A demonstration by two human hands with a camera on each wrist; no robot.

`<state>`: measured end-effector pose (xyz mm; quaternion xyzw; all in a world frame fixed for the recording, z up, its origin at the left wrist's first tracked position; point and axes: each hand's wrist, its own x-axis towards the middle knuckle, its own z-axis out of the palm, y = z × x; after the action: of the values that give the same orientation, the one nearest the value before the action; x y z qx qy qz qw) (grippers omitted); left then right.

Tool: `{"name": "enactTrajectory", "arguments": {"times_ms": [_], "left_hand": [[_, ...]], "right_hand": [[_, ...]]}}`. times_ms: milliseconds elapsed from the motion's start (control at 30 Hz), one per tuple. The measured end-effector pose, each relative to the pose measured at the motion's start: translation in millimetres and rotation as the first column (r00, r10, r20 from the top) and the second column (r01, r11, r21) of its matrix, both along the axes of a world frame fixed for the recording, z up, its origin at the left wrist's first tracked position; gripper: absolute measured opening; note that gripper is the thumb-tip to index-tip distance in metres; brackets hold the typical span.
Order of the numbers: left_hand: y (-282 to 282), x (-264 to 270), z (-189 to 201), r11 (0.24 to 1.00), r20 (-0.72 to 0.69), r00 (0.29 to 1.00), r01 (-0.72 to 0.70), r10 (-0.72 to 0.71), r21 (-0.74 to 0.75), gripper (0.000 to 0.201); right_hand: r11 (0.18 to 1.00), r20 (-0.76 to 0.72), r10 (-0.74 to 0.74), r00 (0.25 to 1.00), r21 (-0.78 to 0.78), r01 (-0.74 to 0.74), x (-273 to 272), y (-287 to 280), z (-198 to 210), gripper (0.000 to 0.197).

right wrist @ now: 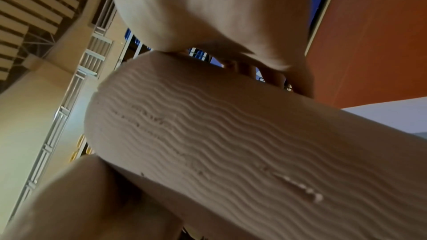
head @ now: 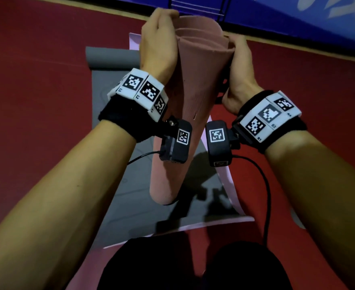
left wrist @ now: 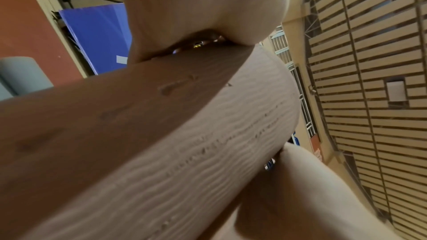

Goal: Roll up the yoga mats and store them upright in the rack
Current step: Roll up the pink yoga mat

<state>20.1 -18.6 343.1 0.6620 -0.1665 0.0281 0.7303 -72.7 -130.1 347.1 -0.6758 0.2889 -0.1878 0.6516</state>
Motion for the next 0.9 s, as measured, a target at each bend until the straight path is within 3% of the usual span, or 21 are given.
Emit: {"name": "enactTrajectory", "arguments": {"times_ms": [300, 433, 567, 667, 800, 900], "left_hand": [[-3, -5, -42, 0.997, -0.011, 0.997, 0.075, -0.075, -0.012, 0.033], [-9, -9, -25, 0.995, -0.079, 0.992, 0.094, -0.096, -0.028, 0.028], [-10, -11, -13, 0.99, -0.108, 0.984, 0.138, -0.139, -0.013, 0.012], [-5, -9, -17, 0.987, -0.149, 0.977, 0.147, -0.155, -0.063, 0.019], [3, -9, -22, 0.988, -0.153, 0.98, 0.114, -0.128, -0.1, 0.019], [4, -10, -14, 0.988, -0.101, 0.987, 0.132, -0.123, 0.082, 0.017]], "right_hand": [[0.994, 0.131, -0.1, 0.986, 0.053, 0.094, -4, 4, -44, 0.05], [0.995, 0.125, -0.091, 0.988, 0.058, 0.084, -10, 3, -35, 0.05], [1.0, 0.047, 0.02, 0.999, 0.007, -0.02, -14, 0, -27, 0.049], [0.997, 0.061, 0.033, 0.998, -0.067, -0.028, -12, 8, -31, 0.044], [0.973, 0.191, -0.076, 0.979, -0.2, 0.114, -3, 14, -50, 0.066], [0.974, 0.247, -0.11, 0.963, -0.168, 0.155, 6, 11, -56, 0.084]]}}
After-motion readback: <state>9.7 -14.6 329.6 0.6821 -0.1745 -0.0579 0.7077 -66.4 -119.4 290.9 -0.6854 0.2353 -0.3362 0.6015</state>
